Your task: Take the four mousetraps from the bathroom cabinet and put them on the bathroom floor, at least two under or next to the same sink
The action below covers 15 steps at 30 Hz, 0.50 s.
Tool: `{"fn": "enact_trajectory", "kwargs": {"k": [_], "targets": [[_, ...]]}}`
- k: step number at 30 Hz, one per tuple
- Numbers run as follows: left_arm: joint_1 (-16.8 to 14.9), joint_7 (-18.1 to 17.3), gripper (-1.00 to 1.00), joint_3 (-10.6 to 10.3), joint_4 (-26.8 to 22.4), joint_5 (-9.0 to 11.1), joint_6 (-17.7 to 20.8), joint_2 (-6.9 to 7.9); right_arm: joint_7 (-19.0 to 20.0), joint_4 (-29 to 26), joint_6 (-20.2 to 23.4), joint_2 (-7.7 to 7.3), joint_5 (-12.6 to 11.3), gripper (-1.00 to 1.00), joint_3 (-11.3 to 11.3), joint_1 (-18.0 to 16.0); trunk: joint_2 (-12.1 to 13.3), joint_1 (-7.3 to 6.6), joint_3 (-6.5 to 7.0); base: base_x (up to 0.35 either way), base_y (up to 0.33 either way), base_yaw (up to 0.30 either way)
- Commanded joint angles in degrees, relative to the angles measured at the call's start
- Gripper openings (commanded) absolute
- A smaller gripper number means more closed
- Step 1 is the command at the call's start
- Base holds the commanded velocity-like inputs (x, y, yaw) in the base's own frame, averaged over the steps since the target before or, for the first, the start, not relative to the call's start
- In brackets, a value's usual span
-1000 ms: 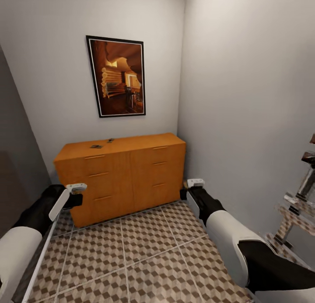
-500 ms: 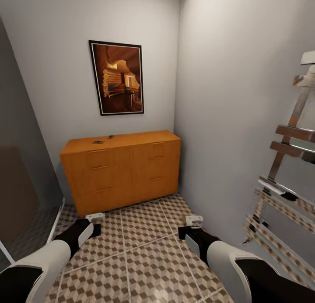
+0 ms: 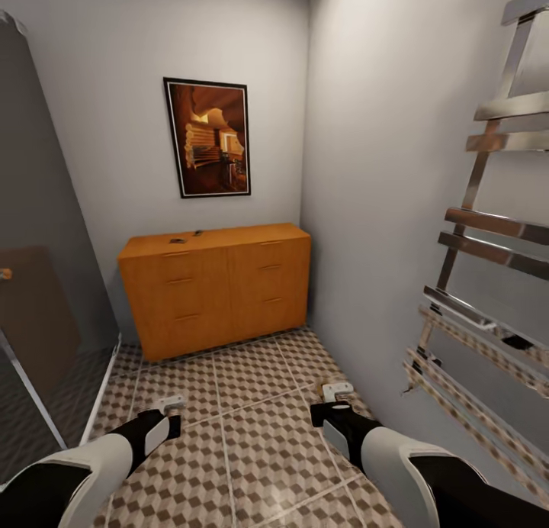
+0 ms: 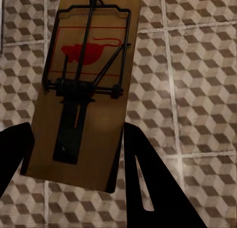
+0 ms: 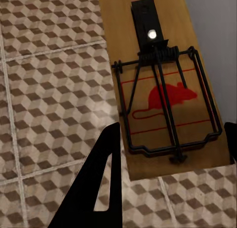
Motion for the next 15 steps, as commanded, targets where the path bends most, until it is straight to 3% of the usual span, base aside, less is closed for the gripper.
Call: {"fn": "enact_trajectory", "kwargs": {"k": [1, 10, 15], "targets": [[0.07, 0.17, -1.00, -0.51, 0.09, 0.56, 0.10, -0.07, -0.21, 0.10, 0.04, 0.02, 0.59, -1.00, -0.33, 0.17, -0.04, -0.04, -0.06, -0.344, -0.001, 0.000], [0.27, 0.24, -1.00, -0.43, 0.49, 0.81, -1.97, -0.45, 0.18, 0.12, -0.88, 0.02, 0.78, -1.00, -0.34, 0.57, -0.04, -0.04, -0.06, -0.344, 0.000, 0.000], [2.76, 0.26, -1.00, -0.29, 0.53, 1.03, -5.17, -1.57, 0.28, 0.12, -0.85, 0.02, 0.77, -1.00, -0.33, 0.61, -0.04, -0.04, -0.06, -0.345, 0.000, 0.000]]}}
